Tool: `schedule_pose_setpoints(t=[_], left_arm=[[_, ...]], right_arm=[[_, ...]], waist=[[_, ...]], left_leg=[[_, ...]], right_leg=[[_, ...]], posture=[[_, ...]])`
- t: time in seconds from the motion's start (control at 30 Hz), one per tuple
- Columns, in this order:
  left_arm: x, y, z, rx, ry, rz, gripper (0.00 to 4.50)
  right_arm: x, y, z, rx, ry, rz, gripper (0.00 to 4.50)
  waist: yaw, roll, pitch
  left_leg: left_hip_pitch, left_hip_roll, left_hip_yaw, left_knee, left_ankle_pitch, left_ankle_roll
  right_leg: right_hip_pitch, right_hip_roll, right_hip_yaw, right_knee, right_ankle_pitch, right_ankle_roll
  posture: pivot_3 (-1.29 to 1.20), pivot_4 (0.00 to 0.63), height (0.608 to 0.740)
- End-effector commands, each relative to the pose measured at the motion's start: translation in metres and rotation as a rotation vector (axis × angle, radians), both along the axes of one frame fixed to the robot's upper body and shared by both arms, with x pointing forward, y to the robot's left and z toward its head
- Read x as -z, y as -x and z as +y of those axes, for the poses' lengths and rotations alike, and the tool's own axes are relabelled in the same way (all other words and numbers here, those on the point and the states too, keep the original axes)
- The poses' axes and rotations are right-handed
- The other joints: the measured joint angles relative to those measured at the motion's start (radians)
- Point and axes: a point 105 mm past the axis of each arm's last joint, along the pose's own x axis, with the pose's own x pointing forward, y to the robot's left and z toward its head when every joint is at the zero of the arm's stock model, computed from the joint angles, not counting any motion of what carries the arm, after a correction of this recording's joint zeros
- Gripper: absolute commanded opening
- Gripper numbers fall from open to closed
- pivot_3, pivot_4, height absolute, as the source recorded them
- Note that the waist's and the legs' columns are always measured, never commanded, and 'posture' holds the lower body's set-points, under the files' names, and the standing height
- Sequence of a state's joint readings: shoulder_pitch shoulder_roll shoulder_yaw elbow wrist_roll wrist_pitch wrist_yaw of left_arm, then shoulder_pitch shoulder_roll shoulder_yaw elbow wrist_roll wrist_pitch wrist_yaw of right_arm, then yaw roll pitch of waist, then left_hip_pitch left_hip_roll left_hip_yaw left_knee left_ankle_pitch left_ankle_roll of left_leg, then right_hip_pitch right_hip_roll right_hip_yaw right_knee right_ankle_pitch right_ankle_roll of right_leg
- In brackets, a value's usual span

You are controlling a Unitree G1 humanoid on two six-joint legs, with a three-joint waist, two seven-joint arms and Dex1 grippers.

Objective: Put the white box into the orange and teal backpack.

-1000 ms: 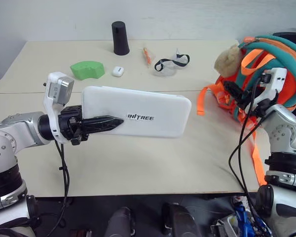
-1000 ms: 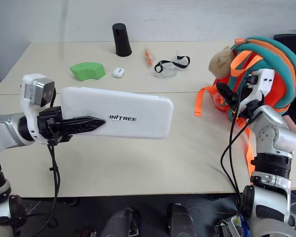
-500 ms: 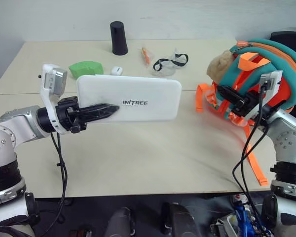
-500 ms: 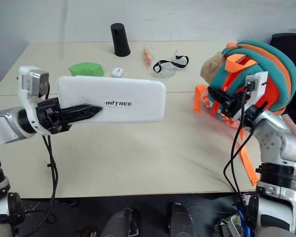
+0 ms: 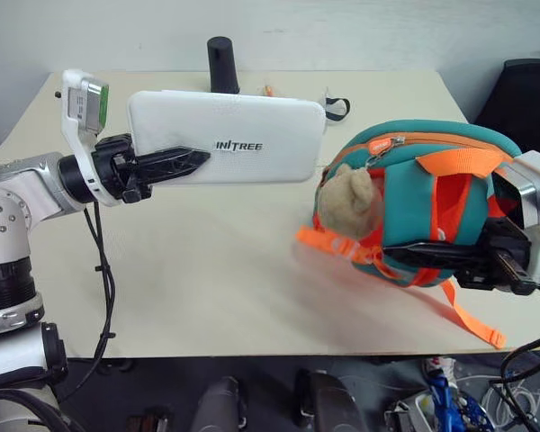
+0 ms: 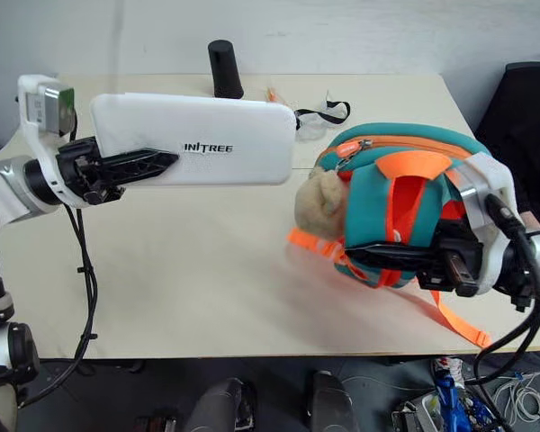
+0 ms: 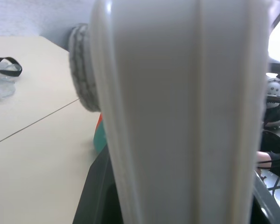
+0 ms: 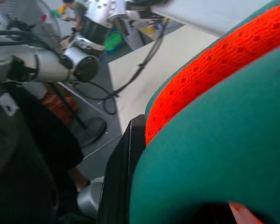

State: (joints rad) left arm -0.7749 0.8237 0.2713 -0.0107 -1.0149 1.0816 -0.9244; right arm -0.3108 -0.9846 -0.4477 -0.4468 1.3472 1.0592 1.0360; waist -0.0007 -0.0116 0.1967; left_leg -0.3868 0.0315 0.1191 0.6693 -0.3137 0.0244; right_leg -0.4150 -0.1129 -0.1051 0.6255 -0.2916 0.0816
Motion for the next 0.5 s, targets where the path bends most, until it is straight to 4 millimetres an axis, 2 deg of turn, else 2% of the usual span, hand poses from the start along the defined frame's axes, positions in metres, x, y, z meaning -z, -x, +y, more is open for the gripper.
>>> schedule_pose_setpoints(t=[0.03, 0.2, 0.33, 0.5], left_arm=[[-0.008, 0.006, -0.009, 0.065, -0.025, -0.091, 1.33], [-0.004, 0.0, -0.021, 0.088, -0.064, -0.134, 1.33], [-0.013, -0.004, -0.024, 0.097, -0.037, -0.162, 1.33], [-0.012, 0.004, -0.029, 0.168, -0.056, -0.161, 1.33]], right_arm=[[-0.011, 0.024, 0.006, -0.117, 0.024, -0.027, 0.05], [-0.014, 0.036, 0.004, -0.178, 0.017, 0.024, 0.05], [-0.014, 0.047, 0.002, -0.222, 0.033, 0.041, 0.05], [-0.009, 0.047, 0.002, -0.211, 0.048, 0.033, 0.05]], waist=[[0.002, 0.0, 0.0], [0.008, -0.003, 0.002], [0.023, -0.003, 0.002], [0.023, -0.004, 0.002]], left_leg=[[0.0, 0.0, 0.0, 0.0, 0.0, 0.0], [-0.001, 0.0, 0.0, 0.0, 0.0, 0.0], [-0.001, -0.001, -0.001, 0.0, 0.0, 0.001], [-0.001, 0.0, 0.0, 0.0, 0.0, 0.001]], right_leg=[[0.0, 0.0, 0.0, 0.0, 0.0, 0.0], [0.0, 0.0, -0.001, -0.001, 0.0, 0.0], [0.0, 0.0, -0.001, -0.001, 0.0, 0.0], [0.0, 0.0, -0.001, 0.0, 0.0, 0.0]], posture=[[0.0, 0.15, 0.74], [0.0, 0.15, 0.74], [0.0, 0.15, 0.74], [0.0, 0.15, 0.74]])
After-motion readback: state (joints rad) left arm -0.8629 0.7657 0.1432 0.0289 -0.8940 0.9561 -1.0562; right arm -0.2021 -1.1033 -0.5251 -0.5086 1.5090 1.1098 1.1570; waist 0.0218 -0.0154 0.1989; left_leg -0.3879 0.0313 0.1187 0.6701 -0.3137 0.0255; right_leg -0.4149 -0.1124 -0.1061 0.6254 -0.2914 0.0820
